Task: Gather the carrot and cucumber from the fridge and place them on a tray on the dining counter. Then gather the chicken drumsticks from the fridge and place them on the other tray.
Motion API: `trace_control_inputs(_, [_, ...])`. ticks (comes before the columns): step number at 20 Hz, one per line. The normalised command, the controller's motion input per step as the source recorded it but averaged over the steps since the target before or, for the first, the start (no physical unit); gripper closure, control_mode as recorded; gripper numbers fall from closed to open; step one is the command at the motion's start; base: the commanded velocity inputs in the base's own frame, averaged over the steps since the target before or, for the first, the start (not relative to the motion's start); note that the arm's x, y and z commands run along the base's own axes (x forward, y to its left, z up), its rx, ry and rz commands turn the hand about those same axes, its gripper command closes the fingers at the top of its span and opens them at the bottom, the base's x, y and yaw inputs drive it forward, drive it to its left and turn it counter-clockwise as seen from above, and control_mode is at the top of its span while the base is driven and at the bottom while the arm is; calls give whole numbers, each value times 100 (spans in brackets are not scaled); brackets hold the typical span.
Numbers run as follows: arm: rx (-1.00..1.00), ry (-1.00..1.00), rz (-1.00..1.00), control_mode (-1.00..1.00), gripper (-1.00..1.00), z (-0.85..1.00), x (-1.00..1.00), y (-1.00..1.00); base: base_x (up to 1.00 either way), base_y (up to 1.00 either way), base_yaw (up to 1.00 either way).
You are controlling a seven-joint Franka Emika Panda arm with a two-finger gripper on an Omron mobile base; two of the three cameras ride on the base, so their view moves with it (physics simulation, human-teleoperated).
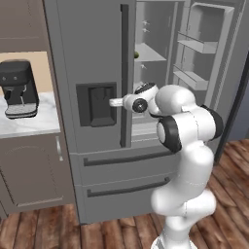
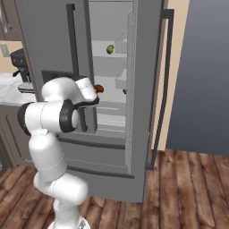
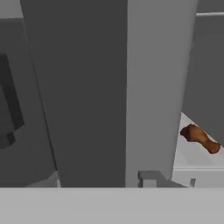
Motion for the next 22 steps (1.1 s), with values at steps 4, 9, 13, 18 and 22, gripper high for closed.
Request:
trace_control_inputs(4, [4, 0, 9, -100, 100, -2, 32, 29, 0, 0, 0])
trace_control_inputs(9, [6, 0, 12, -100, 100, -1, 36, 36, 0, 0, 0])
trace_control_inputs(13, [4, 0, 10, -100, 100, 0, 15, 47, 0, 0, 0])
trace_control_inputs(18, [0, 0, 0, -100, 100, 0, 0, 63, 0, 0, 0])
trace_control_inputs(22, [0, 0, 0, -100, 100, 0, -6, 72, 0, 0, 0])
